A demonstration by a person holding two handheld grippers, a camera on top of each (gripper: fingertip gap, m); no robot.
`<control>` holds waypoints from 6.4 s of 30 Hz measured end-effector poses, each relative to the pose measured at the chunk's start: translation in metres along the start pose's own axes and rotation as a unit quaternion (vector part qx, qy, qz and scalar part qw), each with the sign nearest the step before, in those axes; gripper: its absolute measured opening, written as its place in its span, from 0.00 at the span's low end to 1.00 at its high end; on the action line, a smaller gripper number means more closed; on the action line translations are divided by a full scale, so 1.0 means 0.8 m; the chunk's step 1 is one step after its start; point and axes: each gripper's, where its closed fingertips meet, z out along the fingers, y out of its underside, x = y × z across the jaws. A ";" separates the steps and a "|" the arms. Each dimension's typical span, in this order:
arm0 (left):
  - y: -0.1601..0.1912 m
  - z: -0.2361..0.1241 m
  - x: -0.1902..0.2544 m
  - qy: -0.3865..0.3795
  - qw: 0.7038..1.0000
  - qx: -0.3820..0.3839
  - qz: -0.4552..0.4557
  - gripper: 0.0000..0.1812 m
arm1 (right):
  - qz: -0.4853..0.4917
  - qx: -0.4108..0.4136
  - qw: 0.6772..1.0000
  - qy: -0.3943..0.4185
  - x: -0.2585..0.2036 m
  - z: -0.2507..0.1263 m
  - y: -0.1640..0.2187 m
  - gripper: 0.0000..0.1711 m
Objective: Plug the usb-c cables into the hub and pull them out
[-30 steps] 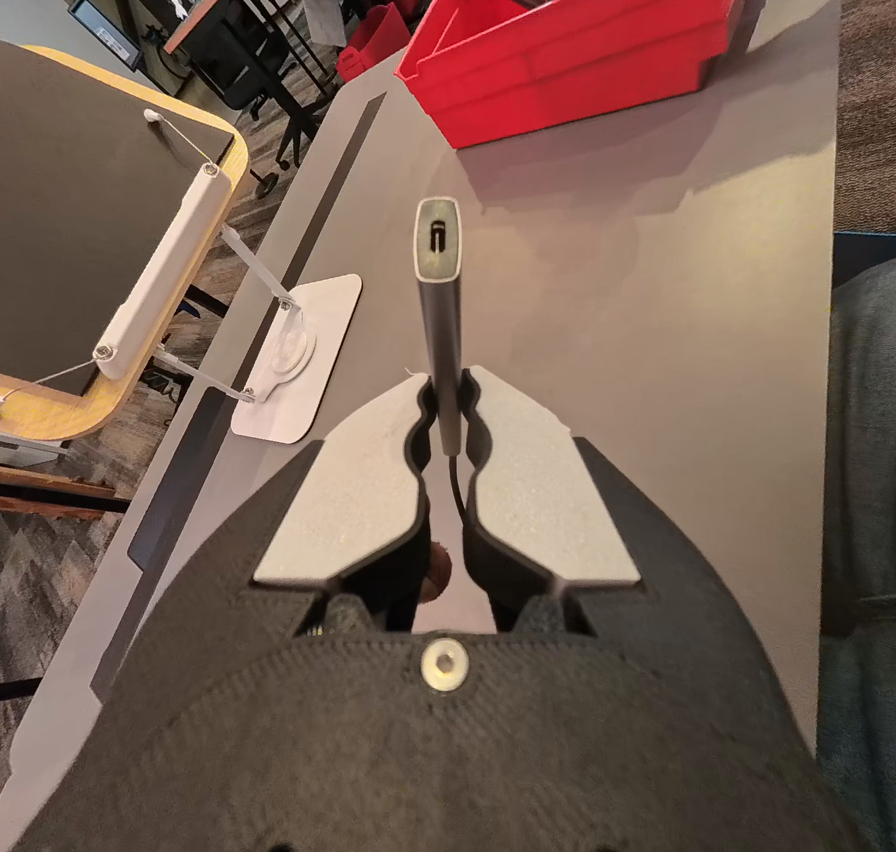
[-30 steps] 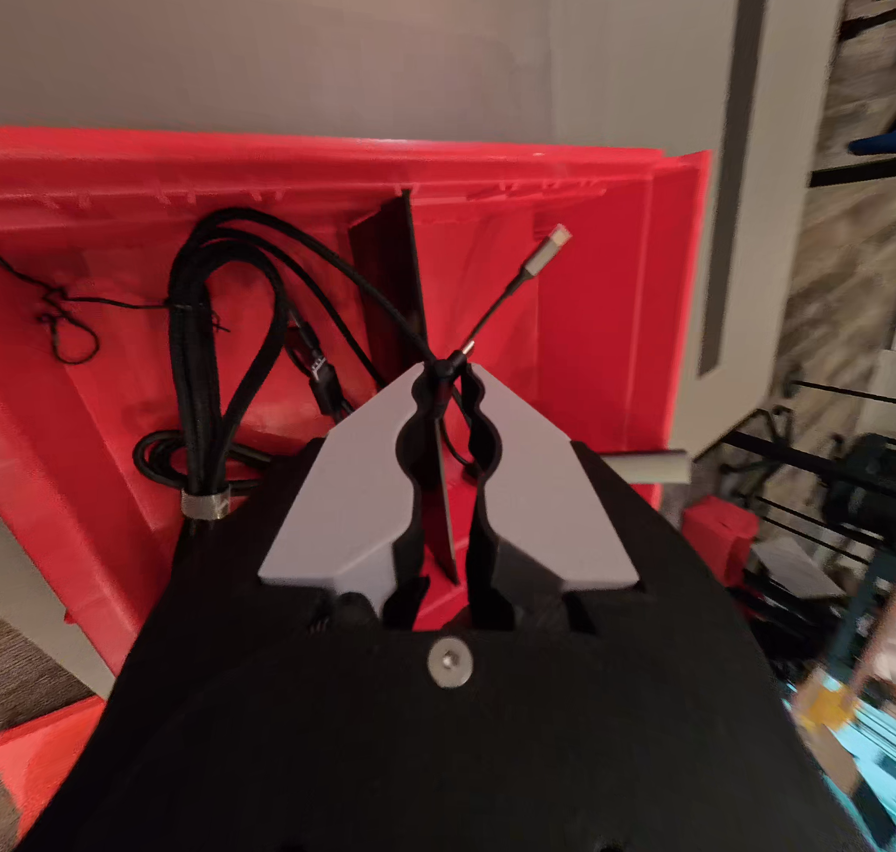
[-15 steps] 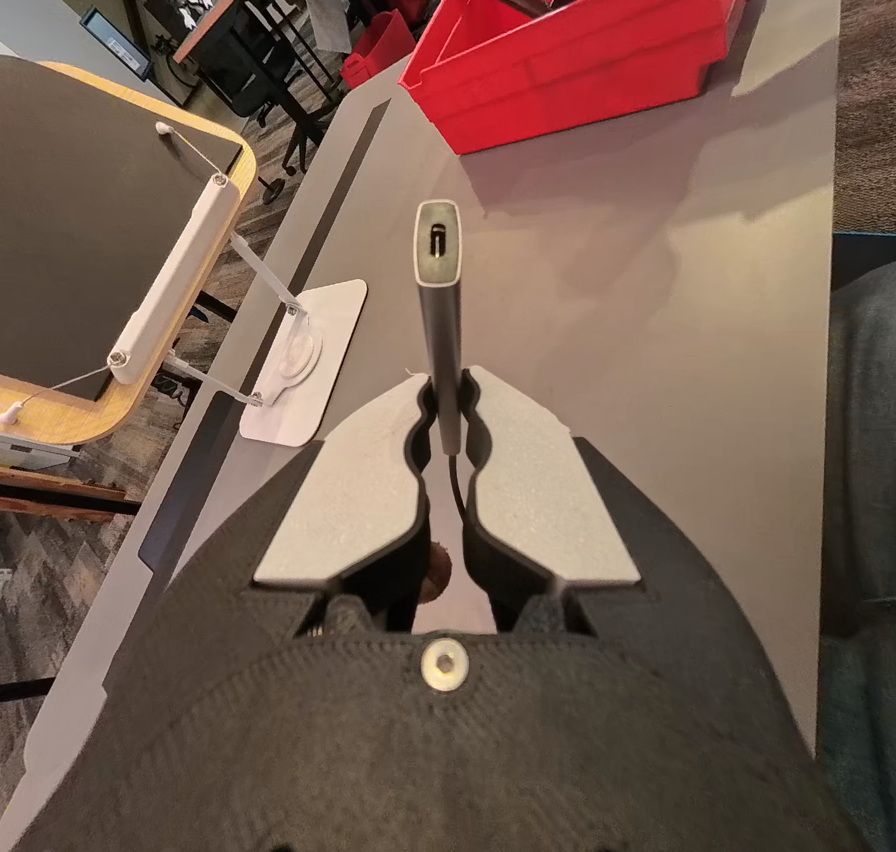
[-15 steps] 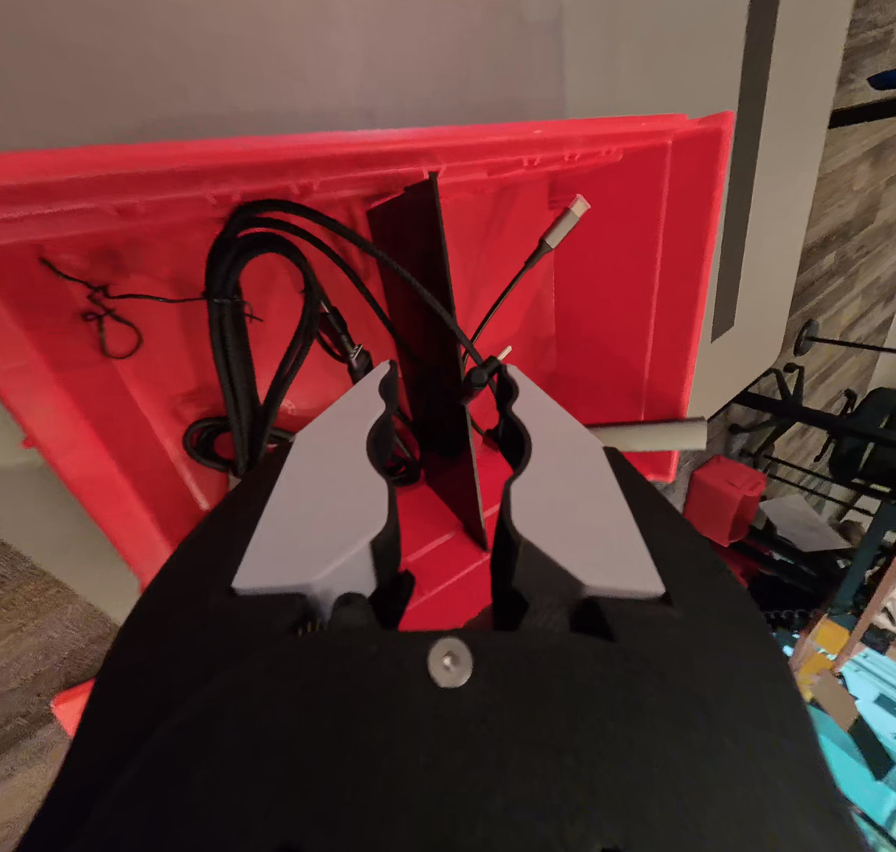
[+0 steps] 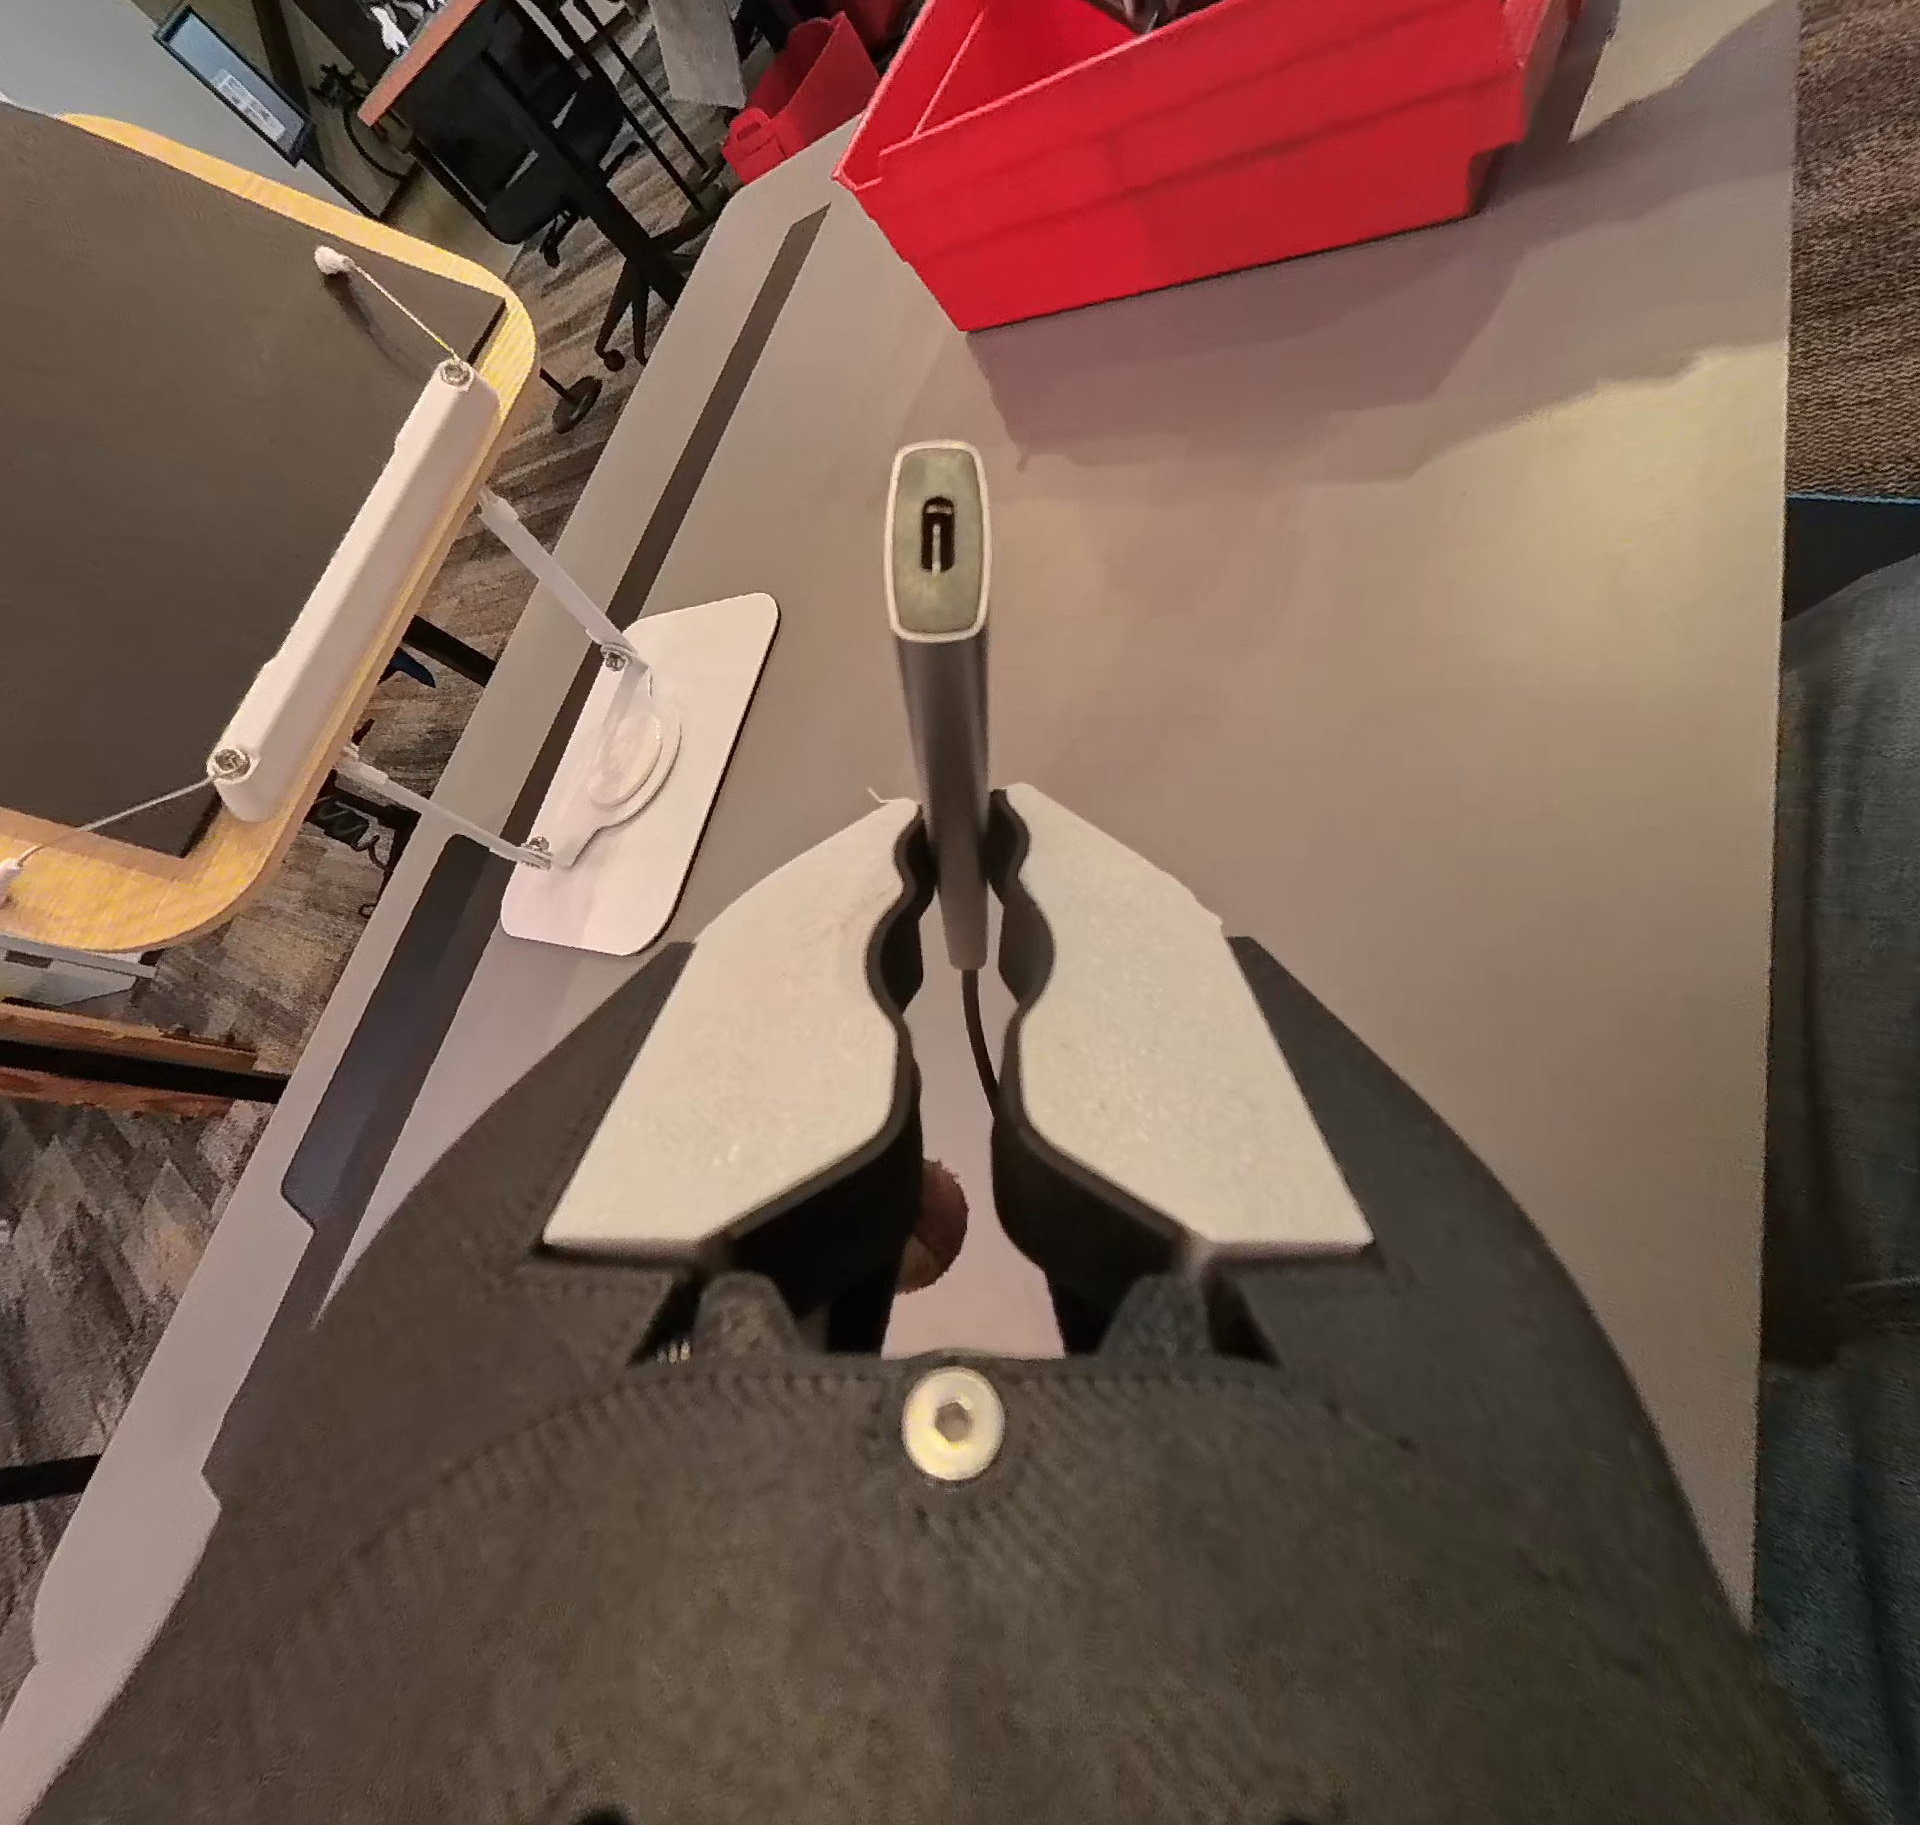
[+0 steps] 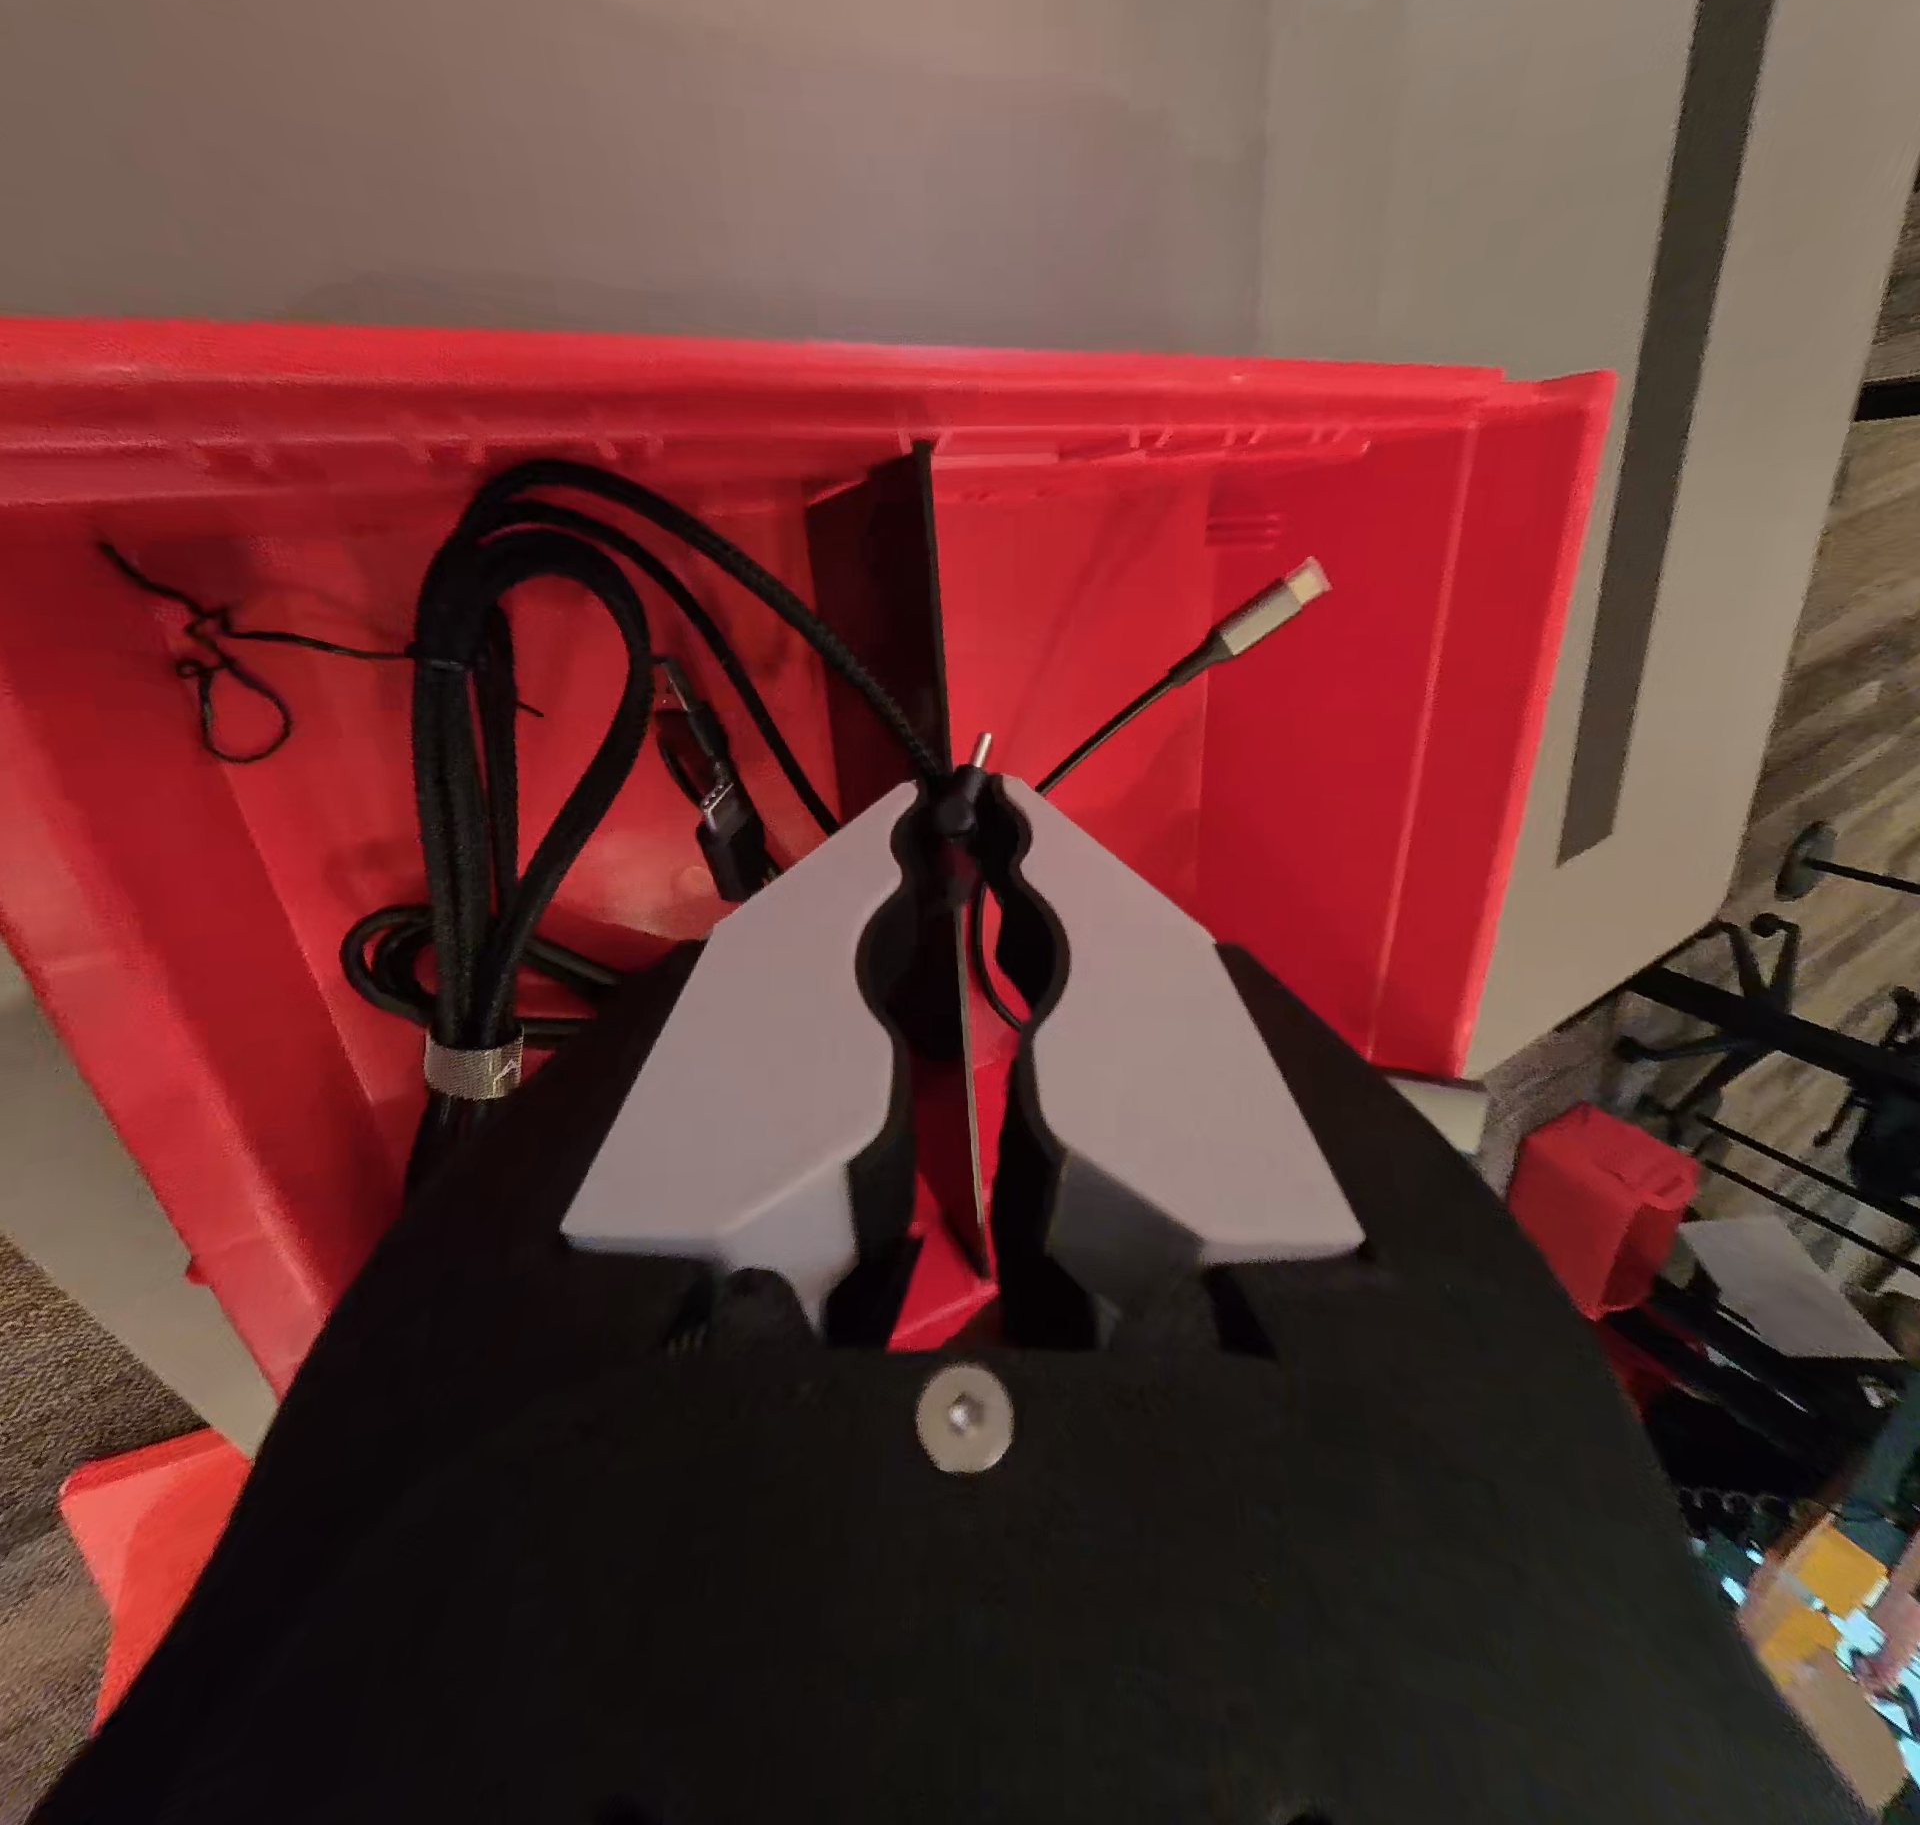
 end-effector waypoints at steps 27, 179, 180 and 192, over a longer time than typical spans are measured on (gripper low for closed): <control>-0.006 -0.002 0.002 -0.002 1.000 0.000 0.004 0.05 | 0.182 -0.069 0.981 0.019 -0.042 0.037 0.042 0.12; 0.281 -0.494 -0.038 -0.523 0.790 -0.184 -0.262 0.39 | 0.058 0.558 0.825 0.063 -0.095 -0.197 -0.594 0.35; 0.289 -0.494 -0.039 -0.522 0.788 -0.186 -0.268 0.40 | 0.072 0.546 0.830 0.089 -0.079 -0.195 -0.571 0.36; 0.351 -0.456 -0.066 -0.469 0.806 -0.211 -0.293 0.47 | 0.288 0.232 0.871 0.324 0.036 -0.193 -0.185 0.58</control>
